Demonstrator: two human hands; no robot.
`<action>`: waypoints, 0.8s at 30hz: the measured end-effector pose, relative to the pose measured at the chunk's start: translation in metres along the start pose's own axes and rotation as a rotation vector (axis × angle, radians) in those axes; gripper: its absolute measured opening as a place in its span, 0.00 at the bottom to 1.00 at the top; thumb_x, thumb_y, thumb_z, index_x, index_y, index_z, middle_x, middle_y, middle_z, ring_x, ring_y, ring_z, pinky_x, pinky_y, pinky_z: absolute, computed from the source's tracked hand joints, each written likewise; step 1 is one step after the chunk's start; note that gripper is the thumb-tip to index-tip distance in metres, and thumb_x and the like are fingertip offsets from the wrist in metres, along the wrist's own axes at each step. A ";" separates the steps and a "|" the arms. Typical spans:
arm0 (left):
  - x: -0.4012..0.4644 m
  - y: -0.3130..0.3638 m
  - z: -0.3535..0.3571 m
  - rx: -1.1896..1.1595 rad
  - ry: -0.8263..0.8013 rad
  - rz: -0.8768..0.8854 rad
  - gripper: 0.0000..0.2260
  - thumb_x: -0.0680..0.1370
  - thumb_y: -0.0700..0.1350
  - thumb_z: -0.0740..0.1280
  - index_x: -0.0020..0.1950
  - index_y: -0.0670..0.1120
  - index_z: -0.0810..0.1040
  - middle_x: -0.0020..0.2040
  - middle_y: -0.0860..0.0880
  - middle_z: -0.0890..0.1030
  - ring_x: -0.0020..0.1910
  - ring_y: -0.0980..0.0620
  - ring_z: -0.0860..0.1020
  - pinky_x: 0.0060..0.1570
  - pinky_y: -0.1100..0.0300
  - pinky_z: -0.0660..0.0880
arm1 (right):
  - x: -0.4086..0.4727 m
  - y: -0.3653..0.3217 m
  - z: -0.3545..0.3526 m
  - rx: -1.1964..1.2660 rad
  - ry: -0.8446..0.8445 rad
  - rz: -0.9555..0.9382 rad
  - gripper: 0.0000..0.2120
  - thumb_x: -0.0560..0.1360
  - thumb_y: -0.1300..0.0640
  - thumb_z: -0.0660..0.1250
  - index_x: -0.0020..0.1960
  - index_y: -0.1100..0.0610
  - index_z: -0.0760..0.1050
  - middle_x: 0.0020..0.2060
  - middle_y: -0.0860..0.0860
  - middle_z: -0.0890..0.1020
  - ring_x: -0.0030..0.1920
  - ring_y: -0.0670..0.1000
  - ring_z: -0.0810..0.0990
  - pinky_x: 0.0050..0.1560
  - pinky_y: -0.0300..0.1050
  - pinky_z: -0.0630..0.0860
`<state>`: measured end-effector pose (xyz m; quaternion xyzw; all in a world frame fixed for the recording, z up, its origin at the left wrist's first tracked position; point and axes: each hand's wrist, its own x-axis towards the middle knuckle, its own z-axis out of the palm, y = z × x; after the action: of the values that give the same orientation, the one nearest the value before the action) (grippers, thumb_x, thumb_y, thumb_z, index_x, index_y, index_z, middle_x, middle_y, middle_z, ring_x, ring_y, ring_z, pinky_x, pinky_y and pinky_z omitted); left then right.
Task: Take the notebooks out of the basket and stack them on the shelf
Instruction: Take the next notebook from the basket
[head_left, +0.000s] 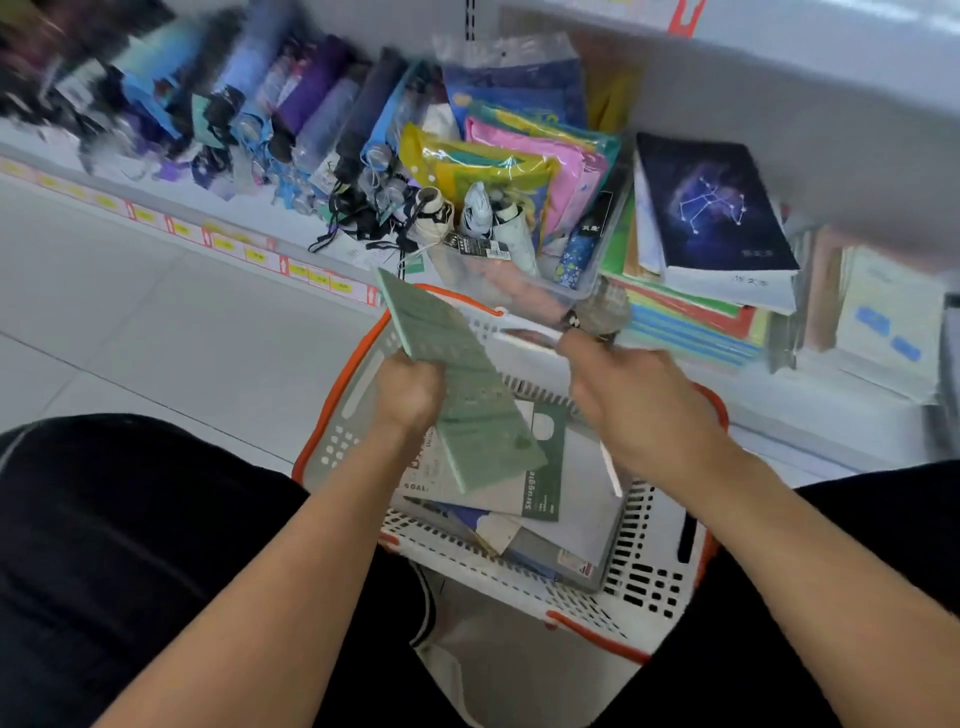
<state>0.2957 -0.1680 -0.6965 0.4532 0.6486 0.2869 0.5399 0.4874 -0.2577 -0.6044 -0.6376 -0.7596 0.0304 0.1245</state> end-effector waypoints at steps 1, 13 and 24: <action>-0.002 0.008 -0.002 -0.113 -0.087 -0.096 0.11 0.77 0.43 0.63 0.54 0.43 0.81 0.49 0.42 0.85 0.45 0.41 0.83 0.42 0.51 0.81 | -0.005 -0.012 0.002 -0.096 -0.037 -0.107 0.17 0.64 0.64 0.70 0.51 0.56 0.70 0.29 0.52 0.77 0.23 0.54 0.70 0.20 0.37 0.52; -0.035 0.083 -0.060 -0.347 -0.480 -0.234 0.28 0.70 0.65 0.67 0.54 0.42 0.81 0.46 0.40 0.85 0.41 0.43 0.83 0.47 0.51 0.79 | 0.000 -0.034 0.001 -0.291 0.164 -0.892 0.12 0.82 0.67 0.51 0.61 0.63 0.69 0.34 0.50 0.79 0.30 0.49 0.76 0.27 0.42 0.77; -0.037 0.118 -0.067 -0.640 -0.185 -0.079 0.13 0.83 0.50 0.58 0.60 0.46 0.78 0.53 0.45 0.85 0.51 0.44 0.84 0.49 0.46 0.80 | 0.027 -0.035 -0.105 0.322 0.862 -0.053 0.14 0.82 0.61 0.57 0.63 0.61 0.77 0.30 0.46 0.77 0.31 0.47 0.71 0.39 0.26 0.65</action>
<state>0.2645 -0.1431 -0.5612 0.2592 0.4908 0.4127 0.7222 0.4733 -0.2499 -0.4918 -0.5448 -0.6403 -0.1233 0.5272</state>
